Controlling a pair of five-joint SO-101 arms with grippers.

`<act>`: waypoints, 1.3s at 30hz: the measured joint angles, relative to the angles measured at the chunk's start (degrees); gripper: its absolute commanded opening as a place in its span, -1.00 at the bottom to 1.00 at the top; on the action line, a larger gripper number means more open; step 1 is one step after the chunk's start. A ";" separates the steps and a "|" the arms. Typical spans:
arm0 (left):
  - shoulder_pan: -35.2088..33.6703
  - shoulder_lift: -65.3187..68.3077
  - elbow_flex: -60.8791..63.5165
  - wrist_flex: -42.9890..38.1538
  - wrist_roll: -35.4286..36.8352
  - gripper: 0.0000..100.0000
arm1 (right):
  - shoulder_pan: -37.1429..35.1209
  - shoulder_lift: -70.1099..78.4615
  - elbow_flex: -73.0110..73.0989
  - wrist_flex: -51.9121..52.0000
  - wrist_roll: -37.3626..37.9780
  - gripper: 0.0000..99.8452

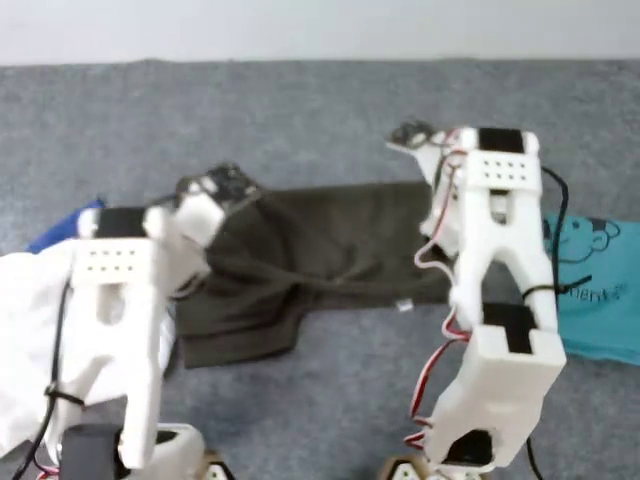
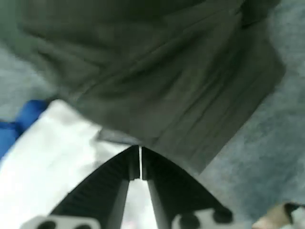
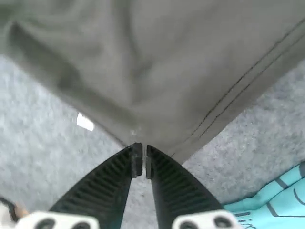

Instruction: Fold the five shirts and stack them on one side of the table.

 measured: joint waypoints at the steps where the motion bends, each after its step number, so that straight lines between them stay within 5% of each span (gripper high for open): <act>1: 0.88 0.00 1.67 -1.58 1.32 -0.97 | -0.09 0.00 0.00 -0.44 -1.58 -0.98; 11: 3.60 0.00 16.00 -12.92 5.19 -0.97 | 0.00 0.00 0.00 1.58 -7.56 -0.98; 16: -1.85 -0.09 15.03 -13.89 8.18 -0.97 | -1.93 0.00 0.00 2.11 -8.79 -0.98; 26: -6.77 6.77 -3.43 -13.98 14.68 -0.93 | -3.16 0.26 0.00 -18.37 -25.14 -0.98; 39: -4.48 39.74 -36.31 -9.14 18.99 -0.93 | -3.34 13.54 0.00 -32.79 -27.08 -0.98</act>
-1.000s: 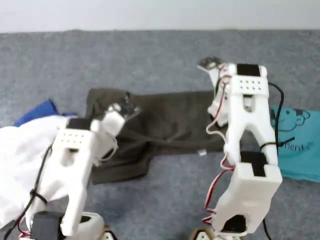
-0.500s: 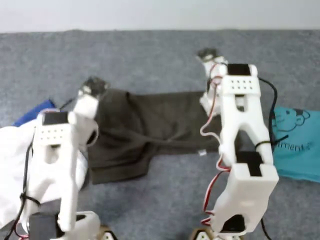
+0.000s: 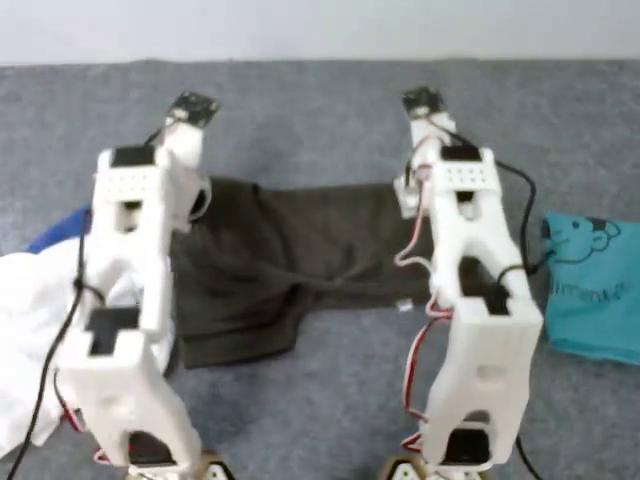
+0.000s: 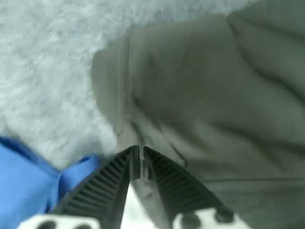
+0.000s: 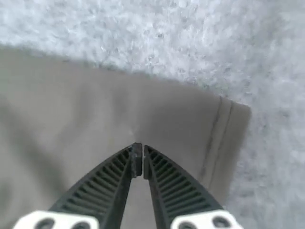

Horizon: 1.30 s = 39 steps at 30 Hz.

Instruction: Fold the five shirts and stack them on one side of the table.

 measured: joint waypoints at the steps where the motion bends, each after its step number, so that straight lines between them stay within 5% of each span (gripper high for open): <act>1: 0.53 2.11 -1.58 0.44 0.00 -0.93 | -0.18 0.97 0.00 -0.44 0.00 -0.98; 13: -1.76 22.07 -19.96 10.37 0.00 -0.94 | 5.36 3.78 -0.18 -1.67 -0.18 -0.98; 24: -3.43 24.00 -35.60 23.65 0.00 -0.94 | 8.70 3.78 -1.14 2.11 -0.26 -0.98; 39: 0.62 25.23 -43.16 20.22 0.00 -0.93 | 6.68 -2.20 -1.14 -4.57 -0.09 -0.98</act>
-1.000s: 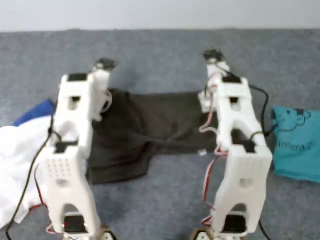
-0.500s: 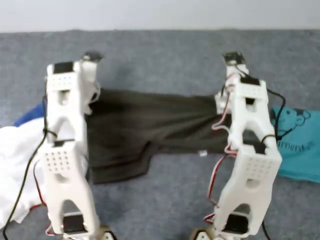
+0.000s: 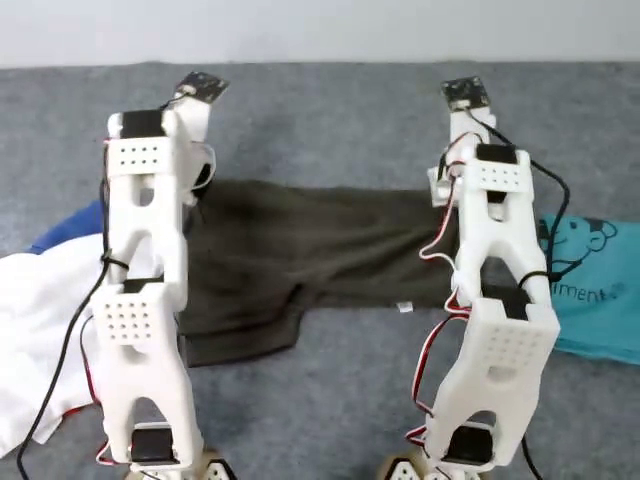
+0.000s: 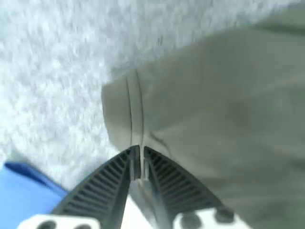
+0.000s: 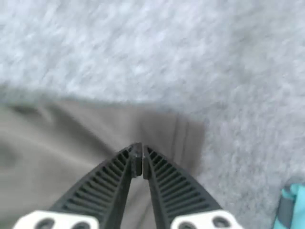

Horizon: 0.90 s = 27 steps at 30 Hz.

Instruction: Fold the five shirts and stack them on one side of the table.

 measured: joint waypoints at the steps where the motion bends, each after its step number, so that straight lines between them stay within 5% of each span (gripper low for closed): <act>1: 0.26 1.05 -0.18 -1.14 0.00 -0.93 | 0.00 0.00 0.00 -1.49 0.00 -0.98; 12: -0.35 10.11 -1.14 -6.51 1.41 -0.93 | -0.18 5.27 0.09 -9.67 0.00 -0.98; 27: -4.04 10.64 -10.64 4.04 1.32 -0.93 | -0.18 4.66 0.09 -9.23 0.00 -0.98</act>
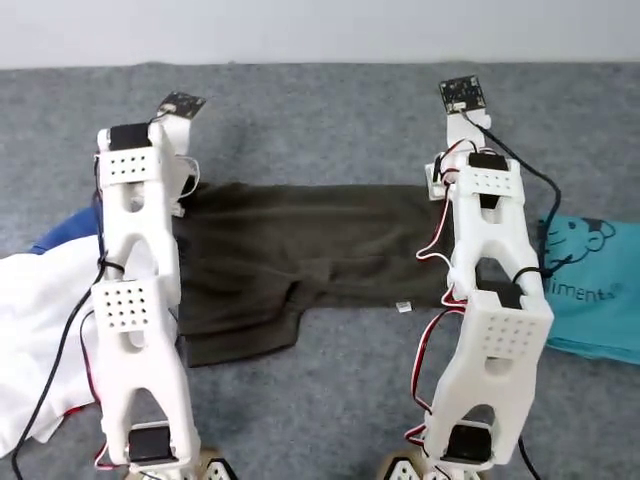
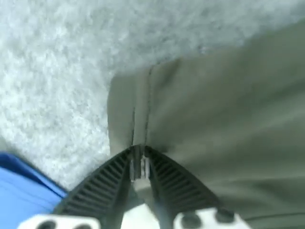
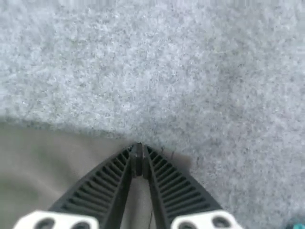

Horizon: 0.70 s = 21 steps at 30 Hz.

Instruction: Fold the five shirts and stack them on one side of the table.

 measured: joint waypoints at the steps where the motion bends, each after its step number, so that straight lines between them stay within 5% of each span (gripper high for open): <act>1: 0.62 0.00 -0.70 0.00 0.00 -0.93 | 0.00 -0.18 0.00 0.53 0.00 -0.98; 12: 7.12 -13.45 -1.49 0.18 -0.26 -0.93 | 0.09 -8.09 0.00 13.80 0.00 -0.98; 21: -3.16 -29.27 16.09 0.26 -1.23 -0.93 | -2.20 -11.60 0.00 32.53 5.36 -0.98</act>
